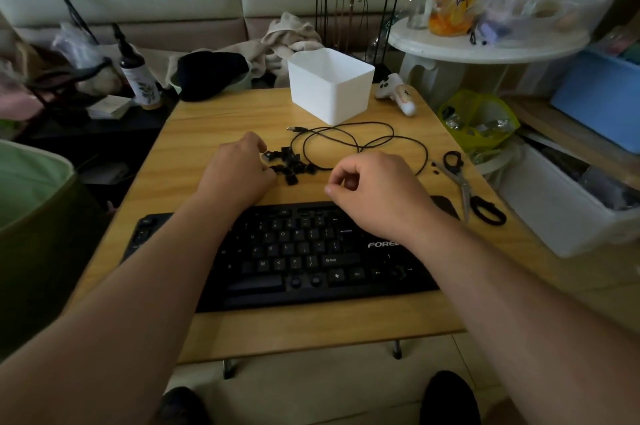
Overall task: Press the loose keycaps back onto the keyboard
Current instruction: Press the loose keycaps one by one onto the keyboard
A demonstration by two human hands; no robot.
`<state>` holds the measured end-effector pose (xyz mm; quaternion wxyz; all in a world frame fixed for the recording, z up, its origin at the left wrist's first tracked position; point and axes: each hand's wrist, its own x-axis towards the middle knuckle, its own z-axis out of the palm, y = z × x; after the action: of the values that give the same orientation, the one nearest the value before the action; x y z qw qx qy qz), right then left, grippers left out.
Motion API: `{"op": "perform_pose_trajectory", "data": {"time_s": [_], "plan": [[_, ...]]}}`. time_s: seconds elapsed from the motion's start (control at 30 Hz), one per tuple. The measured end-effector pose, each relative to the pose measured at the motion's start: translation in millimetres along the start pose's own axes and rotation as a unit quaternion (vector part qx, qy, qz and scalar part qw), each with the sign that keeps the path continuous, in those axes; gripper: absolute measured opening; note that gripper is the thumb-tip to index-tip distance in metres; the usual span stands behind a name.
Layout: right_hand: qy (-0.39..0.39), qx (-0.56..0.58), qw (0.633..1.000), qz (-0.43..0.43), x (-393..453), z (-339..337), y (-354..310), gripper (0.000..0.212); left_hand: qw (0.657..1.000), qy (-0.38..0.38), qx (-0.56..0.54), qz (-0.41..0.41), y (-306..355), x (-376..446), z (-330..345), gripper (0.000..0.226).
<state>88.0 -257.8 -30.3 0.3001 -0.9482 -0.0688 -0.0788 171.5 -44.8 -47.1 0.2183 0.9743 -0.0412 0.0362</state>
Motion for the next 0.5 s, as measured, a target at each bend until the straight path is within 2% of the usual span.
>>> {"op": "perform_pose_trajectory", "data": {"time_s": [0.07,0.2,0.27,0.33,0.4,0.5], "plan": [[0.007,0.028,1.000,0.002,0,6,1,0.007,0.999,-0.006,-0.050,0.003,3,-10,-8,0.046],[0.004,0.030,0.999,-0.022,2,15,2,0.040,0.991,0.009,-0.124,0.049,15,-36,-20,0.050],[0.027,0.048,0.998,-0.031,4,15,1,0.048,0.984,0.018,-0.163,0.074,21,-48,-23,0.049],[0.052,0.075,0.995,-0.034,6,15,0,0.045,0.975,0.019,-0.204,0.085,26,-57,-24,0.049],[0.077,0.108,0.990,-0.039,6,14,-2,0.033,0.968,0.019,-0.237,0.085,29,-63,-24,0.046],[0.104,0.147,0.983,-0.045,5,12,-2,0.022,0.950,-0.020,-0.307,0.056,32,-66,-22,0.033]]}}
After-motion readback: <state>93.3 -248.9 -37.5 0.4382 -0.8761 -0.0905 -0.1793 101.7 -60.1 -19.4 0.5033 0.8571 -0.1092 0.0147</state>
